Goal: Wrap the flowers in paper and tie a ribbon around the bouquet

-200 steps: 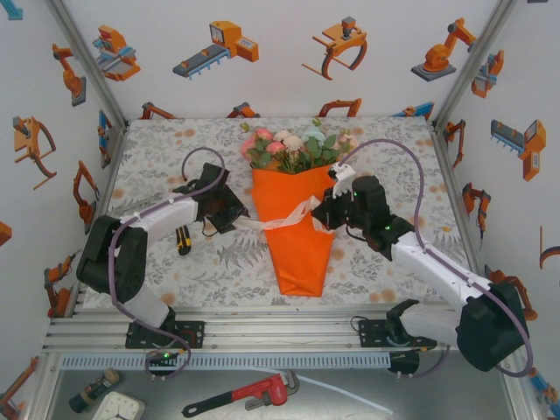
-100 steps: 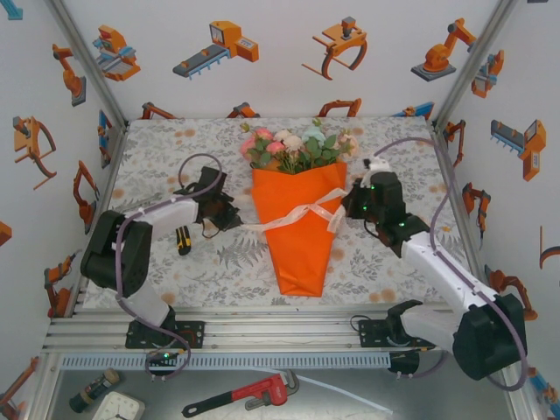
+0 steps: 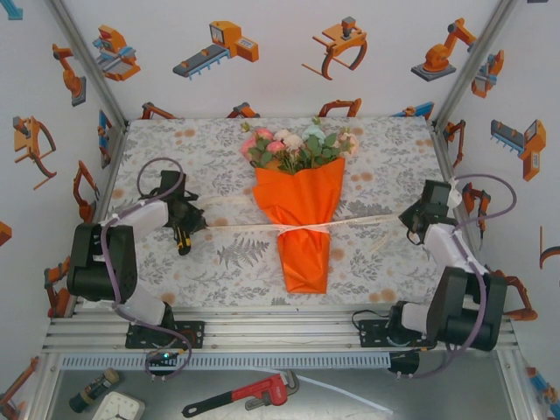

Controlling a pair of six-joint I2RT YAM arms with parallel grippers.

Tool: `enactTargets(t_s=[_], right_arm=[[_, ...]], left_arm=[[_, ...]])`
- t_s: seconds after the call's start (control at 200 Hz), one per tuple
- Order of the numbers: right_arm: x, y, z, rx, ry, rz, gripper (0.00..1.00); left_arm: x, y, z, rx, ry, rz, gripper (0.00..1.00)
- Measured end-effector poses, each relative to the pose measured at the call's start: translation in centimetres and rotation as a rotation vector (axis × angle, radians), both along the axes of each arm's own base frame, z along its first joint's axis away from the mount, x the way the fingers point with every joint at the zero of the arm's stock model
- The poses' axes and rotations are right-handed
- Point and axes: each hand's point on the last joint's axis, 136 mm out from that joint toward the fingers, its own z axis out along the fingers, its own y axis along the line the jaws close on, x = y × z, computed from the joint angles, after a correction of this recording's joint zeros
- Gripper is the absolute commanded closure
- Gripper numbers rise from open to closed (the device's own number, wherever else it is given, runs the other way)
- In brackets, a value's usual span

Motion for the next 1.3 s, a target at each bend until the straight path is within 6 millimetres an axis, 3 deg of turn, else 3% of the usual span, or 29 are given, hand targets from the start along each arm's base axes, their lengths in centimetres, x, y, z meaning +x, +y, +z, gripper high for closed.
enactTargets(t_s=[0.18, 0.406, 0.496, 0.656, 0.756, 0.841, 0.891, 0.931, 1.036, 1.126, 1.197, 1.302], right_arm=[[-0.6, -3.0, -4.1, 0.076, 0.115, -0.107, 1.00], [-1.4, -6.6, -4.4, 0.102, 0.116, -0.234, 1.00], [-2.3, -7.8, -4.6, 0.110, 0.126, -0.293, 1.00], [-2.8, -8.4, -3.8, 0.101, 0.113, -0.328, 1.00], [-1.9, -8.5, -2.6, 0.107, 0.052, -0.309, 1.00], [-0.7, -8.6, -0.9, 0.114, -0.033, -0.272, 0.60], [0.0, -8.0, 0.3, 0.123, -0.078, -0.221, 0.36], [0.3, -7.3, 1.3, 0.132, -0.108, -0.178, 0.29], [0.7, -4.5, 3.5, 0.137, -0.126, -0.078, 0.28], [0.1, -1.3, 5.3, 0.130, -0.125, -0.004, 0.32], [-0.8, 1.6, 6.3, 0.110, -0.110, 0.034, 0.32], [-2.0, 6.4, 6.6, 0.127, -0.082, 0.094, 0.32]], left_arm=[[-0.4, 4.7, 0.4, -0.007, -0.013, 0.110, 1.00], [-2.2, 8.9, 1.4, -0.040, -0.036, 0.214, 1.00], [-2.8, 9.5, 1.4, -0.058, -0.030, 0.236, 1.00], [-3.1, 9.0, 1.1, -0.093, -0.033, 0.224, 1.00], [-2.3, 8.4, 1.5, -0.102, -0.074, 0.185, 0.69], [-1.2, 7.6, 3.1, -0.050, -0.136, 0.103, 0.40], [-0.4, 6.6, 4.8, -0.016, -0.191, 0.054, 0.29], [0.2, 5.6, 6.5, 0.009, -0.244, 0.004, 0.25], [1.3, 2.0, 12.1, 0.075, -0.399, -0.143, 0.23], [1.3, -1.1, 15.4, 0.096, -0.485, -0.247, 0.23], [0.6, -3.4, 15.9, 0.094, -0.499, -0.309, 0.23], [-1.1, -6.3, 14.2, 0.066, -0.441, -0.370, 0.24]])
